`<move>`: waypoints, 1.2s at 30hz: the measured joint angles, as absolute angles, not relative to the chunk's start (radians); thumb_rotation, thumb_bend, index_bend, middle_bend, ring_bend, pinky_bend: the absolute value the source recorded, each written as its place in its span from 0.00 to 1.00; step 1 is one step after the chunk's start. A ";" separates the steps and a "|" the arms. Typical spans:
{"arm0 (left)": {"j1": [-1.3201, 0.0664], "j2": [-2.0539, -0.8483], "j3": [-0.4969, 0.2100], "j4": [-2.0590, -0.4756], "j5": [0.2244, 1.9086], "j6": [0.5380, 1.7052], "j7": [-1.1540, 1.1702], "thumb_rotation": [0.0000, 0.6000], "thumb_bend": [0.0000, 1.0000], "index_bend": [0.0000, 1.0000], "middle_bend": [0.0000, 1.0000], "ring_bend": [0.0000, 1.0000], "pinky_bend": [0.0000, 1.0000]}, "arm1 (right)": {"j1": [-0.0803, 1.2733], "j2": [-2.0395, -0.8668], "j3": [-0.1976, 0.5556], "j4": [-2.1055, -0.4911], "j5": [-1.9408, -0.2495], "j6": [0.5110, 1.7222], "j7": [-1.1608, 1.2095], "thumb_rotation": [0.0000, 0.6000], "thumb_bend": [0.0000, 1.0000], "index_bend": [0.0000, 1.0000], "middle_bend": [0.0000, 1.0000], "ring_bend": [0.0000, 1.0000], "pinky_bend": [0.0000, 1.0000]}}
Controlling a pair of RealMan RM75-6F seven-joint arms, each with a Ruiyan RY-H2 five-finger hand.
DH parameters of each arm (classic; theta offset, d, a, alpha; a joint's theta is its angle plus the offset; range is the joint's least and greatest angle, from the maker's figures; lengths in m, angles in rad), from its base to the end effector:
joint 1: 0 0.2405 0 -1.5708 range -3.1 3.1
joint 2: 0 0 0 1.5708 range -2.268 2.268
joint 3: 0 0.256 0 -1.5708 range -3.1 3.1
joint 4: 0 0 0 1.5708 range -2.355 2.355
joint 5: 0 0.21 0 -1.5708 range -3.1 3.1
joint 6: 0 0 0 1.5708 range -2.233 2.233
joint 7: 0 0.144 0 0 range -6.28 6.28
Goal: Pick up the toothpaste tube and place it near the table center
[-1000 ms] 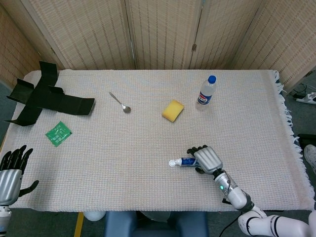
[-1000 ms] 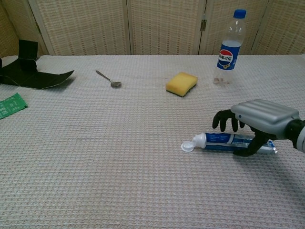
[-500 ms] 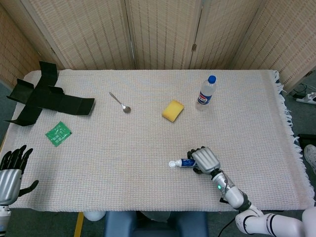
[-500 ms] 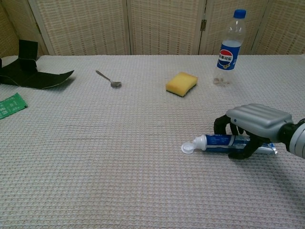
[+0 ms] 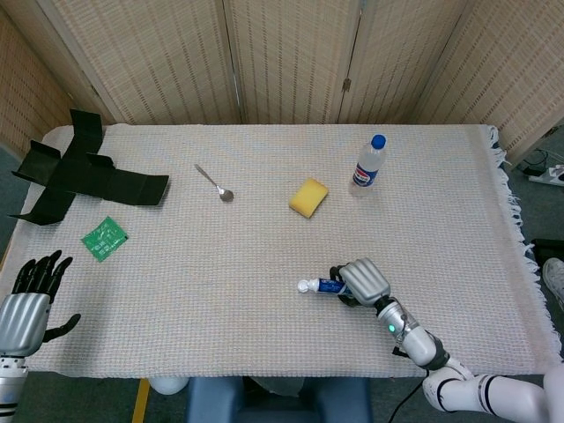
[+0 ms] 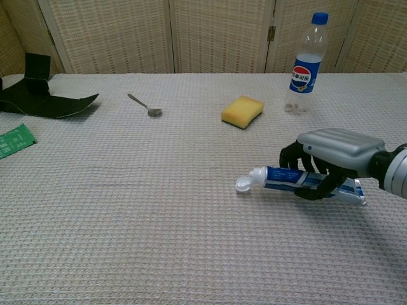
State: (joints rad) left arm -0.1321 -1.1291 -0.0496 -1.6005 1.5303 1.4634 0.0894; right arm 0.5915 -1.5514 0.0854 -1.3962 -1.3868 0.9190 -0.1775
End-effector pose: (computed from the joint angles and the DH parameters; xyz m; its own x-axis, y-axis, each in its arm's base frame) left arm -0.3008 0.1954 0.1523 0.4800 -0.0023 0.8773 0.8742 -0.0822 -0.4786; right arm -0.2007 -0.2996 -0.0316 0.4864 -0.3386 0.8055 -0.8381 -0.4414 0.3206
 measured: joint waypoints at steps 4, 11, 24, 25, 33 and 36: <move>-0.173 -1.137 -0.063 -1.602 1.574 1.452 0.076 1.00 0.26 0.00 0.05 0.06 0.00 | 0.610 -1.531 0.089 -1.412 -1.439 0.922 -0.050 1.00 0.78 0.65 0.61 0.69 0.61; -0.256 -1.161 -0.087 -1.613 1.629 1.409 0.055 1.00 0.26 0.00 0.06 0.07 0.00 | 0.659 -1.513 0.080 -1.424 -1.575 0.948 0.230 1.00 0.80 0.67 0.62 0.70 0.62; -0.363 -1.184 -0.092 -1.681 1.687 1.321 0.091 1.00 0.26 0.00 0.06 0.07 0.00 | 0.750 -1.601 0.041 -1.301 -1.767 1.129 0.749 1.00 0.82 0.69 0.62 0.69 0.63; -0.369 -1.187 -0.091 -1.686 1.689 1.315 0.098 1.00 0.26 0.00 0.06 0.07 0.00 | 0.757 -1.615 0.038 -1.282 -1.773 1.145 0.779 1.00 0.82 0.69 0.62 0.69 0.63; -0.397 -1.228 -0.089 -1.699 1.696 1.306 0.103 1.00 0.26 0.00 0.06 0.07 0.00 | 0.790 -1.679 0.026 -1.226 -1.778 1.188 0.854 1.00 0.84 0.70 0.63 0.69 0.64; -0.406 -1.245 -0.088 -1.703 1.705 1.309 0.102 1.00 0.26 0.00 0.06 0.07 0.00 | 0.797 -1.689 0.027 -1.223 -1.771 1.192 0.855 1.00 0.84 0.71 0.64 0.69 0.64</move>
State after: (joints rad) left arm -0.4057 -1.2450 -0.0877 -1.7025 1.7046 1.3093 0.1023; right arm 0.7968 -1.6893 0.0268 -1.2229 -1.7711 1.1924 0.8545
